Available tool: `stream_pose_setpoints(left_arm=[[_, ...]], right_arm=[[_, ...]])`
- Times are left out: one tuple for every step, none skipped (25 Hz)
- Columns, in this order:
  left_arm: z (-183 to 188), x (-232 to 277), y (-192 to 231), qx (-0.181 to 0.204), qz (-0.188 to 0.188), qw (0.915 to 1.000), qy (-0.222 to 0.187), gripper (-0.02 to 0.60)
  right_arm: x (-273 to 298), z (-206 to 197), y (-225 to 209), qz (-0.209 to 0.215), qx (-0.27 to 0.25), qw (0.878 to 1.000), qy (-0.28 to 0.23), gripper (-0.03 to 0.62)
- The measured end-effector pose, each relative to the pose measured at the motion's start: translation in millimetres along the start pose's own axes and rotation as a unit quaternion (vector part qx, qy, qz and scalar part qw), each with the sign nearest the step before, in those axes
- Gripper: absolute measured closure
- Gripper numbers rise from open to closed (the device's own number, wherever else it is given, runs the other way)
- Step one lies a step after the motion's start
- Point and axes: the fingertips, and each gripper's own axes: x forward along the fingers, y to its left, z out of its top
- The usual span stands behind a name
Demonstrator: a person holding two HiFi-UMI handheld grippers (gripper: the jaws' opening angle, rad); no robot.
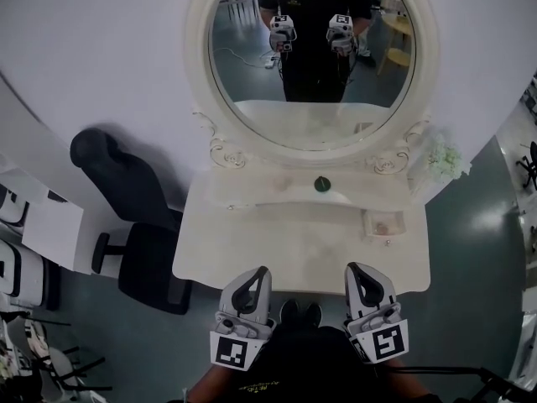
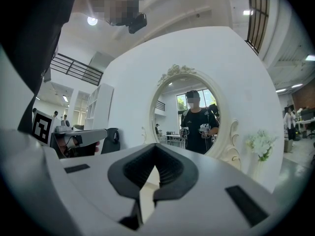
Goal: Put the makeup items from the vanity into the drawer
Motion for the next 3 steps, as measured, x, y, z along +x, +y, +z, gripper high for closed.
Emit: stream_pose_setpoints(left_arm=[[0.2,-0.8,0.2,-0.001,0.000,1.0000,0.001,0.560],[0.3,-1.7,0.4,-0.001,0.000,1.0000,0.001,0.560],[0.5,-2.7,0.7,-0.001,0.000,1.0000,0.002,0.560]], right_arm=[[-0.5,0.2,0.7,0.000,0.001,1.000,-0.001,0.595],[-1.0,0.8,1.5,0.001,0.001,1.000,-0.004,0.595],[-1.5,1.5,2.4,0.001,0.000,1.000,-0.007,0.595]])
